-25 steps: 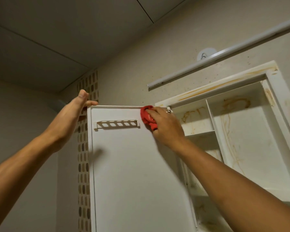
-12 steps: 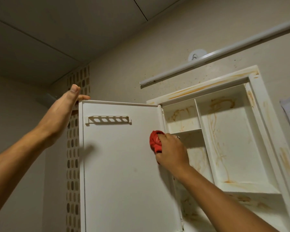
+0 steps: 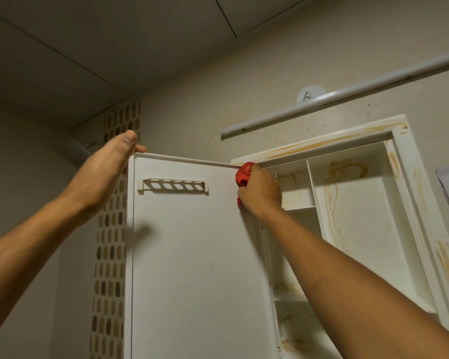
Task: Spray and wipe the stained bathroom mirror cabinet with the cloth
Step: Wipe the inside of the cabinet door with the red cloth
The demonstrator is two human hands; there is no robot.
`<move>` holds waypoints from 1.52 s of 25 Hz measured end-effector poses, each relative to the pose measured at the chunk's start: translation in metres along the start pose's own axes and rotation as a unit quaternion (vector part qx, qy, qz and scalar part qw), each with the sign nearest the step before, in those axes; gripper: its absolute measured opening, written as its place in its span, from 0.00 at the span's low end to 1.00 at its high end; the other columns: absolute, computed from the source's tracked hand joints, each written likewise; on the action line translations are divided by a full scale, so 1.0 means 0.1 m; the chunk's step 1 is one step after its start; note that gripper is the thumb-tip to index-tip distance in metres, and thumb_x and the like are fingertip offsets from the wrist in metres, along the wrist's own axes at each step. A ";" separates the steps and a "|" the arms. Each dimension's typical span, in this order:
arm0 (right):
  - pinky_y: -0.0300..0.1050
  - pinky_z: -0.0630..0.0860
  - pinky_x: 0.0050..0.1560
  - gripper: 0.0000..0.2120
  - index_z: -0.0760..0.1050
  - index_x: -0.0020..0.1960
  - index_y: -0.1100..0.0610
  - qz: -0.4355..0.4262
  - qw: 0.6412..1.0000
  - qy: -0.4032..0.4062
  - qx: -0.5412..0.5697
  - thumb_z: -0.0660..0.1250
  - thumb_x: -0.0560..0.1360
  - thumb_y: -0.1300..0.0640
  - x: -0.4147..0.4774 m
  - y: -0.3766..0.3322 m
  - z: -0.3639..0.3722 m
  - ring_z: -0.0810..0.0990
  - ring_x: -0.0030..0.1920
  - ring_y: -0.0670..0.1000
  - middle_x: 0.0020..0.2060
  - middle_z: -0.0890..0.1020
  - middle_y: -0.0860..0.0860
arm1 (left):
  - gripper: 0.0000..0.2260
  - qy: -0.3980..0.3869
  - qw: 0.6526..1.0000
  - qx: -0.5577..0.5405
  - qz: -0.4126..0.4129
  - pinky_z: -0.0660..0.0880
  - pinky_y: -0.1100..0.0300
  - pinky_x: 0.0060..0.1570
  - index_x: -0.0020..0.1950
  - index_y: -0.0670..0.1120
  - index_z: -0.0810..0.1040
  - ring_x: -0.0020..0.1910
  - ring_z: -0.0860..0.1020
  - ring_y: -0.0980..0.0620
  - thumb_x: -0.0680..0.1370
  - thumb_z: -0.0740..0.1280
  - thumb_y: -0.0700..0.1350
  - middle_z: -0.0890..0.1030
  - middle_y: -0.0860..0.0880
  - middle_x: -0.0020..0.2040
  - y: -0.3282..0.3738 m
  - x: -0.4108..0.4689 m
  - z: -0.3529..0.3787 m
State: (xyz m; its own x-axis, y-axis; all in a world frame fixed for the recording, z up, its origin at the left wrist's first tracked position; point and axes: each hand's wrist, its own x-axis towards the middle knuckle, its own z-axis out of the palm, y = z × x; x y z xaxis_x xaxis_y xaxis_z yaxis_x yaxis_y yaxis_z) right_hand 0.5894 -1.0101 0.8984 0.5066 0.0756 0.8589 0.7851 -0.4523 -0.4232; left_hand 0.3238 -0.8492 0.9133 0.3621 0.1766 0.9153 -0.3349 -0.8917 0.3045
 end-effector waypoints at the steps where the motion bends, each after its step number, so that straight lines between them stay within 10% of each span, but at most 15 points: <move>1: 0.54 0.79 0.57 0.21 0.75 0.65 0.57 0.004 1.000 0.007 -0.010 0.76 0.74 0.57 0.03 0.02 0.00 0.80 0.58 0.60 0.58 0.81 0.55 | 0.16 0.003 1.000 0.005 0.003 0.68 0.49 0.63 0.49 0.81 0.73 0.61 0.77 0.55 0.72 0.50 0.81 0.80 0.57 0.61 -0.02 0.00 0.00; 8: 0.43 0.73 0.35 0.14 0.79 0.56 0.55 0.065 0.993 -0.082 -0.047 0.72 0.78 0.46 -0.13 0.18 -0.04 0.80 0.43 0.53 0.46 0.81 0.51 | 0.23 0.005 1.000 0.007 -0.001 0.67 0.54 0.59 0.57 0.75 0.74 0.59 0.76 0.56 0.72 0.49 0.81 0.79 0.58 0.61 -0.01 -0.03 0.05; 12: 0.53 0.83 0.49 0.25 0.72 0.68 0.57 0.059 0.998 -0.012 0.023 0.77 0.75 0.54 -0.02 0.07 -0.09 0.82 0.53 0.58 0.55 0.82 0.54 | 0.35 0.004 1.000 0.020 0.005 0.67 0.59 0.55 0.67 0.59 0.75 0.57 0.76 0.62 0.73 0.49 0.80 0.80 0.59 0.59 -0.06 0.00 0.03; 17: 0.52 0.76 0.46 0.30 0.68 0.69 0.57 0.013 0.997 0.031 -0.073 0.78 0.73 0.52 -0.42 0.23 0.30 0.81 0.54 0.61 0.59 0.80 0.58 | 0.29 0.005 1.000 0.023 0.008 0.68 0.62 0.52 0.65 0.63 0.73 0.54 0.77 0.63 0.75 0.50 0.78 0.80 0.59 0.57 -0.12 0.00 0.03; 25: 0.46 0.75 0.44 0.20 0.70 0.65 0.53 0.028 0.983 -0.165 -0.074 0.72 0.77 0.54 -1.53 0.80 0.18 0.82 0.48 0.53 0.53 0.81 0.50 | 0.46 0.006 0.992 0.123 0.008 0.61 0.41 0.77 0.84 0.51 0.57 0.78 0.65 0.44 0.74 0.49 0.78 0.66 0.47 0.80 0.01 -0.08 0.05; 31: 0.55 0.86 0.48 0.06 0.79 0.57 0.54 0.097 0.981 -0.081 0.150 0.68 0.81 0.61 -0.82 0.65 -0.16 0.86 0.42 0.52 0.46 0.85 0.52 | 0.49 -0.006 0.946 0.324 0.031 0.63 0.39 0.75 0.84 0.44 0.49 0.80 0.61 0.40 0.76 0.54 0.77 0.58 0.43 0.83 0.14 -0.15 0.15; 38: 0.47 0.82 0.49 0.15 0.79 0.62 0.49 0.090 0.981 -0.169 0.044 0.71 0.77 0.60 -1.63 1.13 0.17 0.84 0.46 0.49 0.48 0.84 0.48 | 0.44 -0.026 0.836 0.520 0.173 0.51 0.38 0.80 0.84 0.42 0.52 0.83 0.54 0.42 0.78 0.46 0.72 0.57 0.41 0.83 0.28 -0.31 0.86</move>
State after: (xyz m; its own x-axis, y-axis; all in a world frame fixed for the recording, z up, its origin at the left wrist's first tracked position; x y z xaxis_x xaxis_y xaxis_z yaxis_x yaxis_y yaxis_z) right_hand 0.6012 -1.0584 0.7057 0.7167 0.2987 0.6301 0.6928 -0.4077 -0.5948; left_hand 0.3777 -0.9152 0.8708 0.4468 -0.1606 0.8801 0.5012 -0.7700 -0.3949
